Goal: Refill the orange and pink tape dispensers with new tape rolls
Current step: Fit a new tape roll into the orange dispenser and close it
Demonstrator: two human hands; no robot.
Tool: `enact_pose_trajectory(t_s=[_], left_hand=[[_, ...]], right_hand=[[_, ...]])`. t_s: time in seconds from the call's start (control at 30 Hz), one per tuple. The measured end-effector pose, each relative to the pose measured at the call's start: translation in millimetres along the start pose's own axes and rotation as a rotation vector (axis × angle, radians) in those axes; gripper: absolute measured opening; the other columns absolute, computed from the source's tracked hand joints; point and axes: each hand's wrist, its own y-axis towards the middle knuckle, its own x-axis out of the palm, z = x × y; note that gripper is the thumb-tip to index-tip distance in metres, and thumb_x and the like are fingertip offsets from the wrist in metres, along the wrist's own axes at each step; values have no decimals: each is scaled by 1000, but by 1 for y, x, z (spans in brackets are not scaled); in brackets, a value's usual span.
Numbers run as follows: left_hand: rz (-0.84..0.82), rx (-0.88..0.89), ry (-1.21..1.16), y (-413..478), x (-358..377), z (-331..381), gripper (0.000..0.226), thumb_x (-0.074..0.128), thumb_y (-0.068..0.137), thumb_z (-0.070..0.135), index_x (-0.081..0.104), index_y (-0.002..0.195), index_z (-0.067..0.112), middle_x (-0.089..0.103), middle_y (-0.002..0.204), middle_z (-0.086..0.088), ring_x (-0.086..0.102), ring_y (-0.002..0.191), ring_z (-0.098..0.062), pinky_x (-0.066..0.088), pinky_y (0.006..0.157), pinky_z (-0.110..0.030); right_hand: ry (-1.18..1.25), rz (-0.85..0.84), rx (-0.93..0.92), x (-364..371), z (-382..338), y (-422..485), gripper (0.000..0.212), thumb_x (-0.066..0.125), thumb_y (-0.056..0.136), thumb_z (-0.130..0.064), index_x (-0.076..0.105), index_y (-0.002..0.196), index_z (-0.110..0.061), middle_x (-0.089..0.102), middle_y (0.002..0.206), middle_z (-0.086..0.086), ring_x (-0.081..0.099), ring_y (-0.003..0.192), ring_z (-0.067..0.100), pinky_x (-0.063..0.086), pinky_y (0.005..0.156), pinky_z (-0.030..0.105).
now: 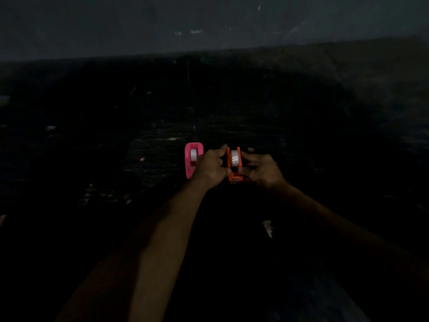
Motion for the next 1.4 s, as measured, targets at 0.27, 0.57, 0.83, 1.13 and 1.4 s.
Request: enact_pose_trajectory(t_s=[0.27,0.57,0.83,1.13,1.4], left_hand=[[44,-2,78,45,3,-9,80,66,82,-4,27,149,17,53,139,-17,57,122,-31,47,102,-40],[54,-16,157,57,2,-13,80,68,80,1,31,148,21,57,132,-18,60,116,-32,48,102,-42],[58,-50,157,62,-1,-10,81,69,78,-1,33,147,21,61,128,-18,61,115,-32,48,102,-44],[73,-53,155,65,-1,-9,73,66,78,-1,40,144,20,61,131,-10,58,120,-26,46,105,-42],[75,-35,165,63,-2,-7,51,65,85,14,54,135,16,63,128,-8,59,118,-23,45,105,-36]], right_hand=[[-93,-26,24,3,14,48,52,64,83,-2,54,131,-18,64,119,1,57,107,11,41,103,29],[-143,-32,0,5,17,58,50,62,85,-4,53,132,-18,63,127,5,56,109,10,40,100,23],[-144,3,-20,7,16,62,48,63,84,-5,55,130,-20,64,126,5,59,105,10,43,98,22],[-393,72,-115,0,8,59,61,67,82,-22,42,138,-23,60,119,6,59,106,21,48,95,35],[-622,4,-310,3,0,58,29,56,89,-27,54,118,-22,41,127,7,58,101,26,52,90,41]])
